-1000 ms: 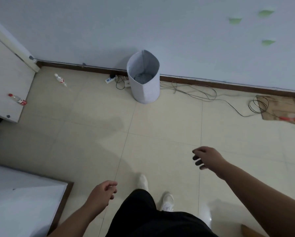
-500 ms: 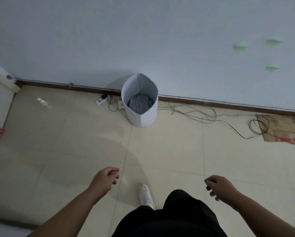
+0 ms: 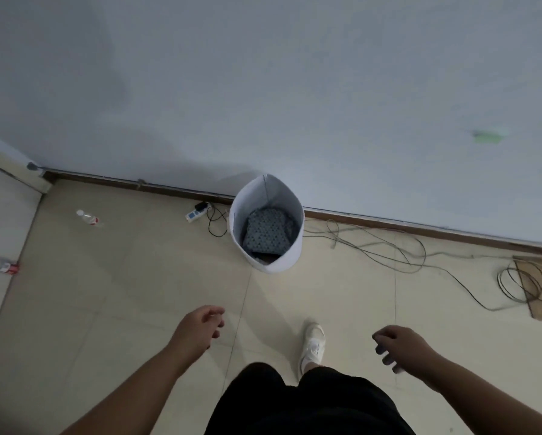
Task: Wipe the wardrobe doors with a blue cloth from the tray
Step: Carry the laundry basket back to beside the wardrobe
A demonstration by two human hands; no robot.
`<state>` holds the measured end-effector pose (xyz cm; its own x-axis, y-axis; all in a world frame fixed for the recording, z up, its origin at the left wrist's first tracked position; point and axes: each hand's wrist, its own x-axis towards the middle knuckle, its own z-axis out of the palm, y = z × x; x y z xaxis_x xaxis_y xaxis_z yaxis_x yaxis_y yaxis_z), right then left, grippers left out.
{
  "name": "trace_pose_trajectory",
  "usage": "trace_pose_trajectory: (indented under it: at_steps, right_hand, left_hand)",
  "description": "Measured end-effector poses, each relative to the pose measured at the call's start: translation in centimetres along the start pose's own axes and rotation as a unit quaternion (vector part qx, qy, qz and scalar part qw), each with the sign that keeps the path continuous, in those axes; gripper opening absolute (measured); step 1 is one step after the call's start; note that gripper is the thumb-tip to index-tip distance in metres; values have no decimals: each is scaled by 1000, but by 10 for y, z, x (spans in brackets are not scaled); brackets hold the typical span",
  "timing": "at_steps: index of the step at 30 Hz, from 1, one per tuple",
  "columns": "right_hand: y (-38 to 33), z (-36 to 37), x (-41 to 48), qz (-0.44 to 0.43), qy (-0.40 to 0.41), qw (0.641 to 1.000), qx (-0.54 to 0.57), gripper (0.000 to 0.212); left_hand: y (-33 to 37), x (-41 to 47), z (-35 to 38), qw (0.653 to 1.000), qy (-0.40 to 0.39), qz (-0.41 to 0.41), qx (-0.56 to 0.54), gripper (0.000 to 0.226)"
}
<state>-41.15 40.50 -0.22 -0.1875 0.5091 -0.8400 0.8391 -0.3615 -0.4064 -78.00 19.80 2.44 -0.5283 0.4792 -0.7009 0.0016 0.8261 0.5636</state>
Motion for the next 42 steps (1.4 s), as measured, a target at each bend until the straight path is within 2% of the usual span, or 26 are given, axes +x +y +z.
trace_pose_trajectory:
  at_steps: [8,15,22,29,34,39,40,42]
  right_hand:
    - [-189,-47,66,-102,16,994,-33,16]
    - [-287,-34,115,-103,35,994,-31,15]
    - [-293,-16,165,3,45,999,-13,16]
    - [-281,3,246,86,22,996,4,16]
    - [-273,25,348,69,39,997,-8,24]
    - [-282,49,447,34,87,996,-1,49]
    - [-283,56,463,31,88,996,3,51]
    - [-285,67,491,18,90,996,-16,40]
  left_hand:
    - [5,35,-16,996,9,-73,-43,18]
    - [36,123,-68,995,-1,-78,-58,19]
    - [104,244,-119,998,-26,-44,-25,19]
    - [132,357,-103,997,-53,-51,29,18]
    - [114,430,-63,995,-56,-57,63,21]
    - [83,509,-17,993,-19,-78,85,60]
    - [77,523,-9,993,-22,-78,84,58]
    - [66,547,4,992,-37,-74,90,31]
